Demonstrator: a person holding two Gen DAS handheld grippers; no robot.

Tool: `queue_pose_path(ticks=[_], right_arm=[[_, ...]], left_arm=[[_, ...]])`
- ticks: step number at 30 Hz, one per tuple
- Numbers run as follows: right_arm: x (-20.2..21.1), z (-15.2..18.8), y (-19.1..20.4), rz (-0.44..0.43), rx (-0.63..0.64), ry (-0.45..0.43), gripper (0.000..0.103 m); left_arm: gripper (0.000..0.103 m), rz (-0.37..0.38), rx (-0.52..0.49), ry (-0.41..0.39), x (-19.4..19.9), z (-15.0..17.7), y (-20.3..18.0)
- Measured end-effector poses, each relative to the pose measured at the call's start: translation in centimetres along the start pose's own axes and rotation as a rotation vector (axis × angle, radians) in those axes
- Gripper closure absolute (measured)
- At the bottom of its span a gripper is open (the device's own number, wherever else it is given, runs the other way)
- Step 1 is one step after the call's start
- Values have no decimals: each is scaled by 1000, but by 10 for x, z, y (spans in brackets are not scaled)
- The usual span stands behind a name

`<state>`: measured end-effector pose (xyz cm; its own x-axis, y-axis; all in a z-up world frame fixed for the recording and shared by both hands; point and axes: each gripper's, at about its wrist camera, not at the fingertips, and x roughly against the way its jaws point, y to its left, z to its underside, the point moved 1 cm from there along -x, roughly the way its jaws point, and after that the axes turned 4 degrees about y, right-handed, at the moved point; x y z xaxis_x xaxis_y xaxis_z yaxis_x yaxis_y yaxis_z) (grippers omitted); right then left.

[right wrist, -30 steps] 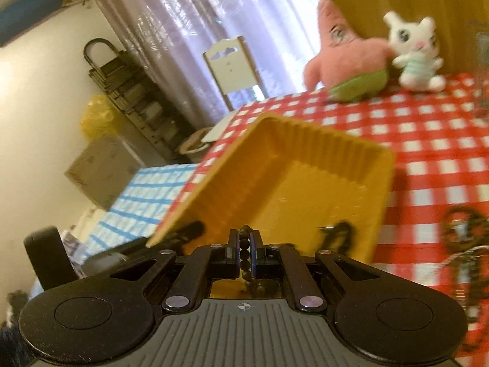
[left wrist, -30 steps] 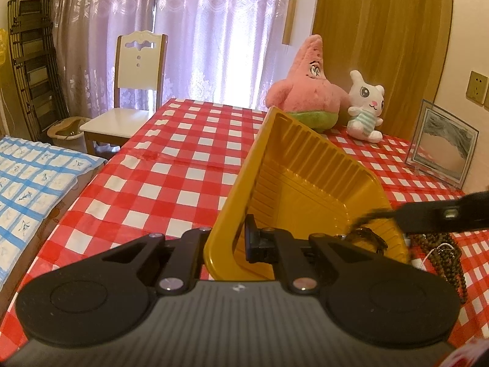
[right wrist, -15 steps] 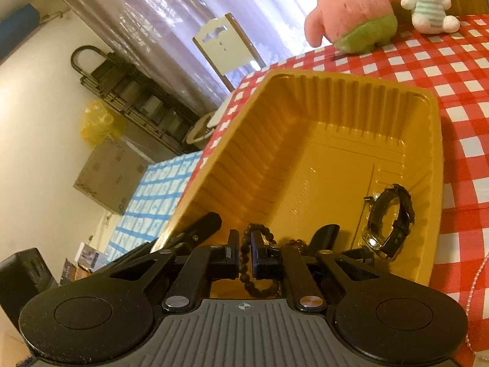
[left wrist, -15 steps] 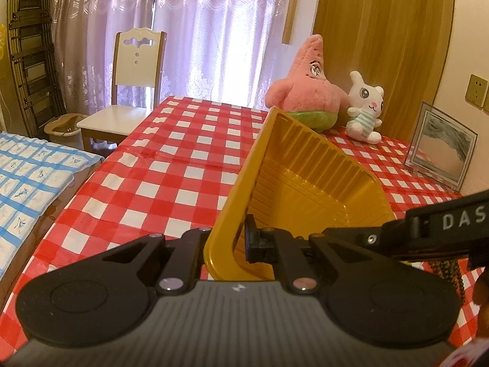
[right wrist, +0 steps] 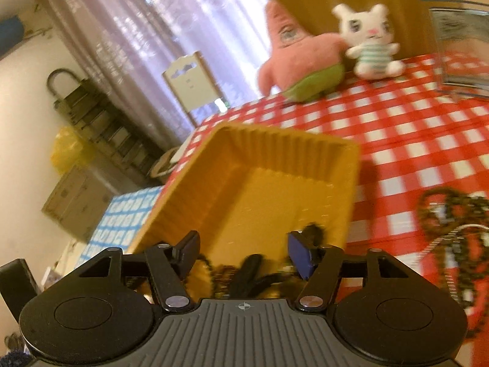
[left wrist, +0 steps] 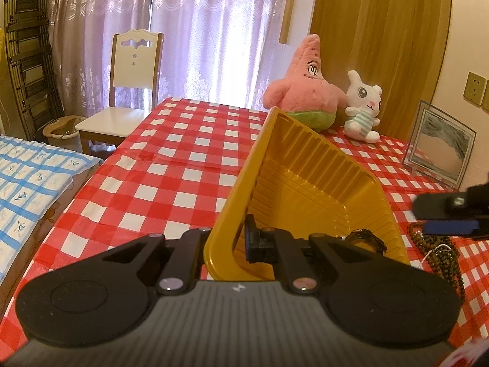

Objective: Organize jewelry
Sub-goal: 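Move the right tool back to the remaining necklaces, then grasp another dark bead strand with the right tool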

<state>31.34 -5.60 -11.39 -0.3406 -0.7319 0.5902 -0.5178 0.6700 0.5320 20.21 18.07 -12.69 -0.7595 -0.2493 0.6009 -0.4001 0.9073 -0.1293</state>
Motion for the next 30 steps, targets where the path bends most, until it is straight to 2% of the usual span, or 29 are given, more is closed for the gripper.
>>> queue_pose_path(ticks=[5,10,15,23,30], right_arm=[[25,6,-15,37,-4,1,39],[39,23,-31,158,38,35,39],[52,33,-63,243,12,45,39],[73,24,-108,324,60,38,66],[69,2,-137,350,115,42,81]], left_arm=[[95,-1,0,2,0,0,0],[95,-2,-2,3,-1,0,1],[95,-1,0,4,-1,0,1],[95,-1,-1,10,-1,3,3],[95,-6,-2,17,-1,3,3]])
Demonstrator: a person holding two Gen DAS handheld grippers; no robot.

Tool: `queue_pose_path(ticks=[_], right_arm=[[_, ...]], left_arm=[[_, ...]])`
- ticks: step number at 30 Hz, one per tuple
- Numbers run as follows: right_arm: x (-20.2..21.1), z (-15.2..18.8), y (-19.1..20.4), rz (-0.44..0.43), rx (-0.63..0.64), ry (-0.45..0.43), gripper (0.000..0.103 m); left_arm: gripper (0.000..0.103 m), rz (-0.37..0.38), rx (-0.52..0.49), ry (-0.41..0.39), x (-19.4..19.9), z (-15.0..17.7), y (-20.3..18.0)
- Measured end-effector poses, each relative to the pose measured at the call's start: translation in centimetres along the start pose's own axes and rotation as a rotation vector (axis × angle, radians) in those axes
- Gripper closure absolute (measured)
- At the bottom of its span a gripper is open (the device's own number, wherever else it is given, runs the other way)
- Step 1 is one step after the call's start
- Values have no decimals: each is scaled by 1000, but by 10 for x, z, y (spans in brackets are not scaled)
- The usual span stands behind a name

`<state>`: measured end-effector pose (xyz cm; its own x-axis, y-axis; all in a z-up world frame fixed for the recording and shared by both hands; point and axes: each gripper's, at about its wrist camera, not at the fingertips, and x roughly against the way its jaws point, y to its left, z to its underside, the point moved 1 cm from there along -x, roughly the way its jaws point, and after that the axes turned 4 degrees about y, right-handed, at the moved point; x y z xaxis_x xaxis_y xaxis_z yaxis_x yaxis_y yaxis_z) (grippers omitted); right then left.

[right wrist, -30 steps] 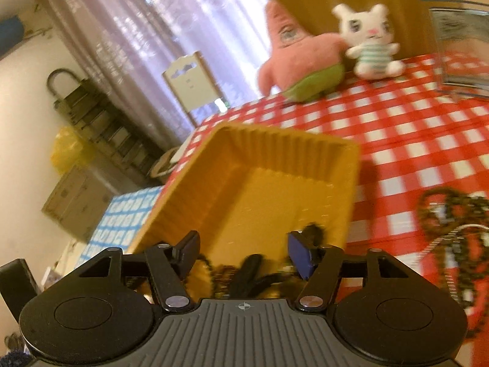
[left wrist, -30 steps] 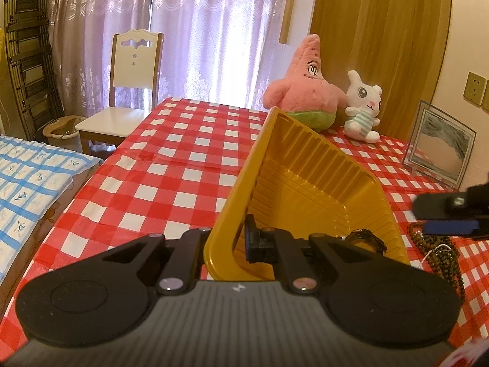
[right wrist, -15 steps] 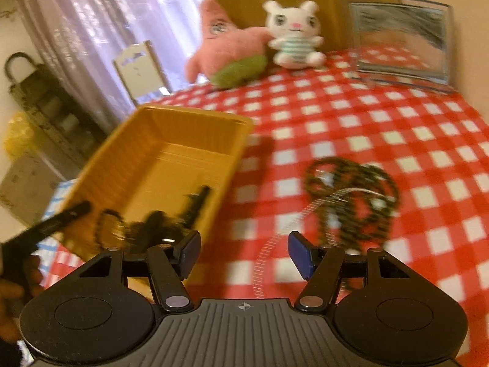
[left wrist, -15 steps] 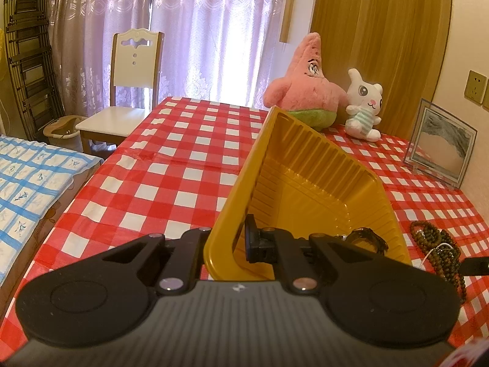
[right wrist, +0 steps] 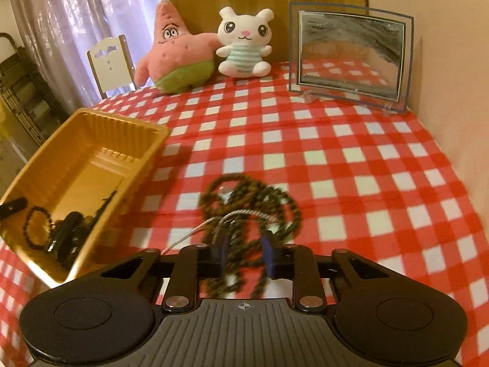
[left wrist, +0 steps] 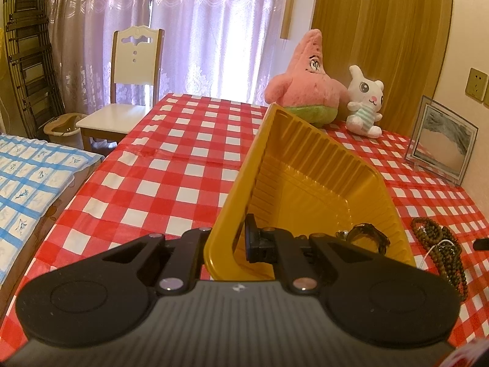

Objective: Organize jewelry
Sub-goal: 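Grasp another dark bead strand with the right tool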

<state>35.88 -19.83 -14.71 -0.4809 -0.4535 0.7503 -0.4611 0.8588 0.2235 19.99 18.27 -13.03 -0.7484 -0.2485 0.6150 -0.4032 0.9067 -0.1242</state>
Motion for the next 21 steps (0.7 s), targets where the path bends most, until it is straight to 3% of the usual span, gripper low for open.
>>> queue_pose_path(ticks=[21], right_arm=[[-84,-45,20,-54,218,23,86]], left_arm=[[95,-1,5,3,1,-1,-1]])
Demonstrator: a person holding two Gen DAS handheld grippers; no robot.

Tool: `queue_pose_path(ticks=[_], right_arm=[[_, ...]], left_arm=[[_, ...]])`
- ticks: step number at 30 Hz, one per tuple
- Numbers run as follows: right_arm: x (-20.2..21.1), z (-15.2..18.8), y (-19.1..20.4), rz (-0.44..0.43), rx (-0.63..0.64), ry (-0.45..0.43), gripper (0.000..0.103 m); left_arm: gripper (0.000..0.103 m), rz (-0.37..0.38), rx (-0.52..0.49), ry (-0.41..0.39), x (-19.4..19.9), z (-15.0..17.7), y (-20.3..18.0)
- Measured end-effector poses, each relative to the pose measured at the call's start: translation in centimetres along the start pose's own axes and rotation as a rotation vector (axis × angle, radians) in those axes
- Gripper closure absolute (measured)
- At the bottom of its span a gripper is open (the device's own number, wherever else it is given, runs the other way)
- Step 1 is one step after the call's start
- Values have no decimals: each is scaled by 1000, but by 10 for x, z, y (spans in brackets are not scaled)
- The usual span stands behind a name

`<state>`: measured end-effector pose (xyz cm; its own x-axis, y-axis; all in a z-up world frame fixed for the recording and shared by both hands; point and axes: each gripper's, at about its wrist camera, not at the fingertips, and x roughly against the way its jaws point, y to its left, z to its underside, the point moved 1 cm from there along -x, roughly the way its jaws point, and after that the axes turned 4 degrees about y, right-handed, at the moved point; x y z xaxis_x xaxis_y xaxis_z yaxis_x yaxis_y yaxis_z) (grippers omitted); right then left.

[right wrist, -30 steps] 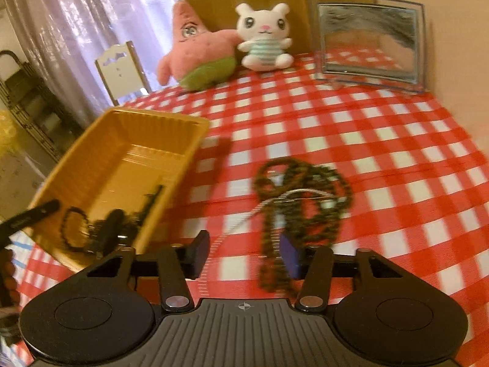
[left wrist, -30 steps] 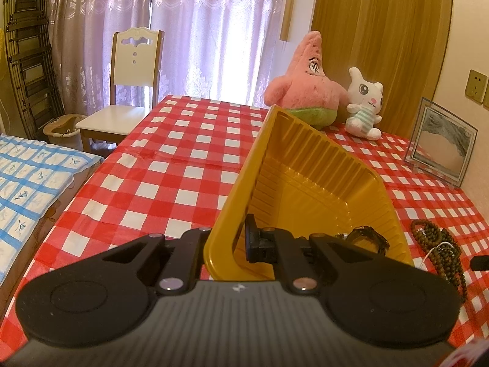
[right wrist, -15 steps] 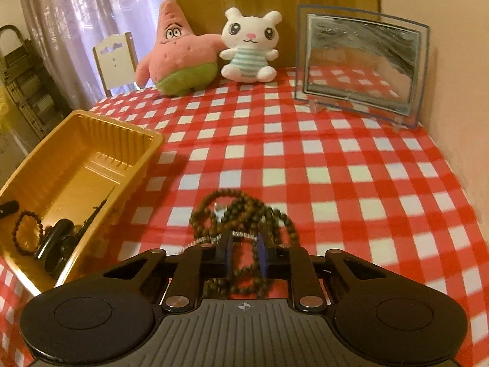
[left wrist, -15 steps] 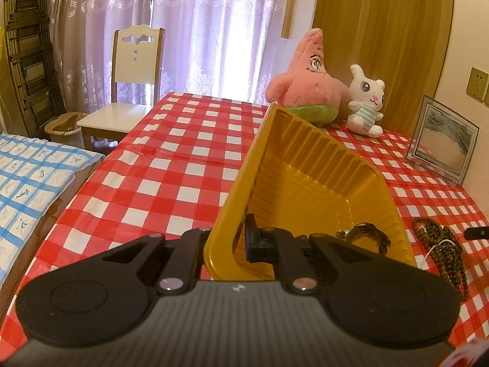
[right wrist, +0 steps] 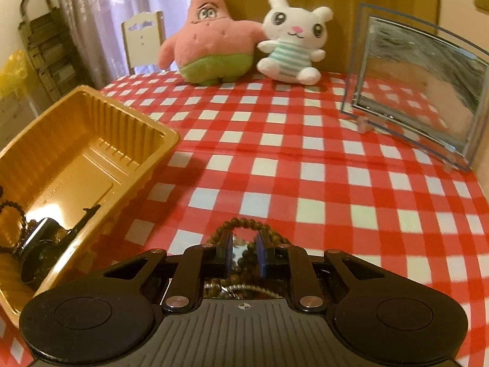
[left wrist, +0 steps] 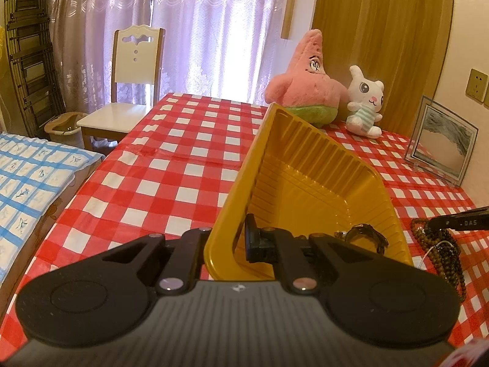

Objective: Organize jewelry
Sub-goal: 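Grasp another dark bead strand with the right tool, then carry the bead strand into the tray and open the right tool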

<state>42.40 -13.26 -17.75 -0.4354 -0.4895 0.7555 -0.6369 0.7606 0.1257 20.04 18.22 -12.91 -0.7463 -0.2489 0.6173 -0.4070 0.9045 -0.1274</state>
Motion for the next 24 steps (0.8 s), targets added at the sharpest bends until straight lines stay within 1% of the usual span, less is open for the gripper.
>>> queue_pose_path(ticks=[6,14,24], right_arm=[[-14,-2,7,21,63,9,87],[-25,-1,18,61,125,19,96],[-28,3,30,120,184,12,97]], left_arm=[[95,-7,3,3,2,1,0],[95,-10,5,7,2,1,0],[95,-12,8,9,0,1,1]])
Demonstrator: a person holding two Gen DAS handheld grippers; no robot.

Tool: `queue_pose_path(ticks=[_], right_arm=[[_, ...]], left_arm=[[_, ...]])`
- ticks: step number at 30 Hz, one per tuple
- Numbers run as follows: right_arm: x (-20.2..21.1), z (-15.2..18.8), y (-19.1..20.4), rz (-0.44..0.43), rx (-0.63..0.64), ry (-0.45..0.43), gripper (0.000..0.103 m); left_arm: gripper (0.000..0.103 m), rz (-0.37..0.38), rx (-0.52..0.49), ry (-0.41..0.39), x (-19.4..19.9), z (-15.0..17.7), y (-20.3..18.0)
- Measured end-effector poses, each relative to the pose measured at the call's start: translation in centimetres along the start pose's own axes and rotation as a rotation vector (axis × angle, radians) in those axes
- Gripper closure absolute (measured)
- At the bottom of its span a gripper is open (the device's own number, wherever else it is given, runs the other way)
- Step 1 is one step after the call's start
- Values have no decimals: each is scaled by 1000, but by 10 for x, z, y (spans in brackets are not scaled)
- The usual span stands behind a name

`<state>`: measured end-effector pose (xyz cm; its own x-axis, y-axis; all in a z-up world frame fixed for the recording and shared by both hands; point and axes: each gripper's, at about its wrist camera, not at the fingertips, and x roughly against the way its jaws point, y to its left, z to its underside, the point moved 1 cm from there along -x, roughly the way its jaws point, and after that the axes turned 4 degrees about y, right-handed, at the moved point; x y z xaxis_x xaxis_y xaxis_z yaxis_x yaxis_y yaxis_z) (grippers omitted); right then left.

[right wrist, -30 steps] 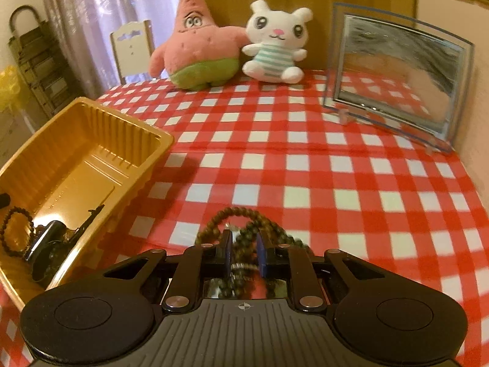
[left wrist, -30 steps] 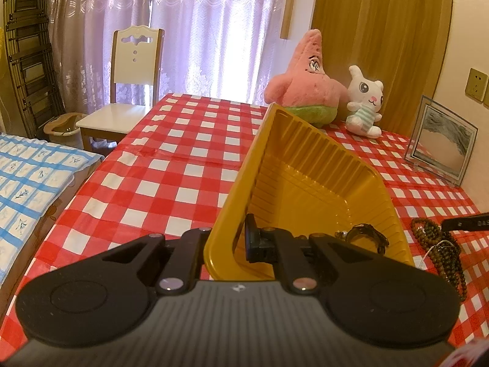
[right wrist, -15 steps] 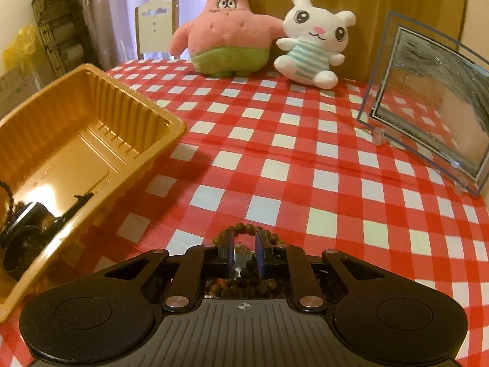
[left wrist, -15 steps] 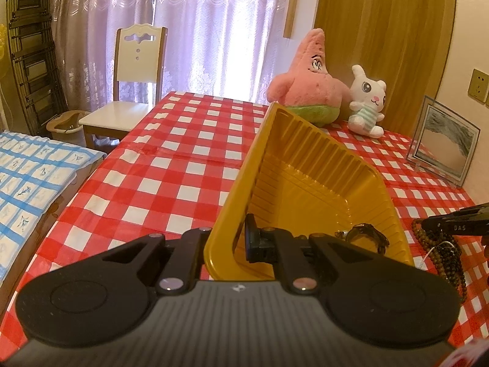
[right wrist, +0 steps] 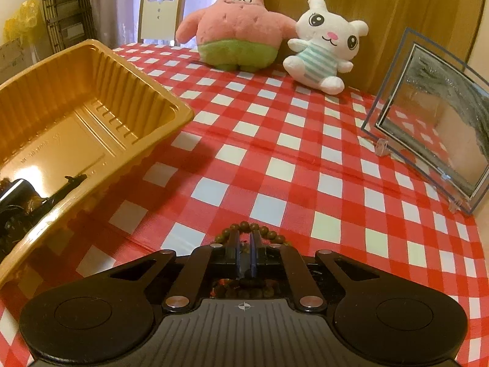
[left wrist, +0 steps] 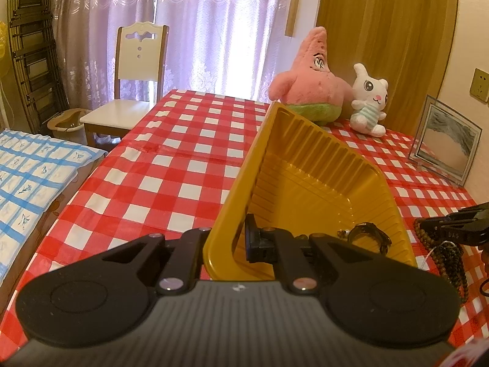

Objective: Organize jewelry
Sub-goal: 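Carry the bead strand into the tray and open the right tool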

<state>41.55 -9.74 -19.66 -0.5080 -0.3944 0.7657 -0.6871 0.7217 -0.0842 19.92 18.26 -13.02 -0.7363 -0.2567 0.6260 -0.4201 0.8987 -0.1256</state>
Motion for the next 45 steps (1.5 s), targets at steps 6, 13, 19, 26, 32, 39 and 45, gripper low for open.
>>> queue_pose_path(ticks=[6,13,19,26,32,39,45], right_arm=[[6,1,4,14,4,-22,100],[24,-1,8,0,-13,-63,100],[51,-1,4,-56,-114,-109,100],[79,-6,24,-127,-104,-154,100],[92,-21,57,-236,-92,-193,100],[84,-38,97,-339,-96,-200,100],[62,-46,130,-387,-99,-159,100]], left_arm=[[95,-1,0,0,0,0,0],[95,0,0,-1,0,0,0],[95,1,0,-1,0,-1,-1],[95,2,2,1,0,-1,-1],[95,3,3,-1,0,-1,-2],[95,5,3,-2,0,-3,-4],[95,6,3,-3,0,-4,-4]])
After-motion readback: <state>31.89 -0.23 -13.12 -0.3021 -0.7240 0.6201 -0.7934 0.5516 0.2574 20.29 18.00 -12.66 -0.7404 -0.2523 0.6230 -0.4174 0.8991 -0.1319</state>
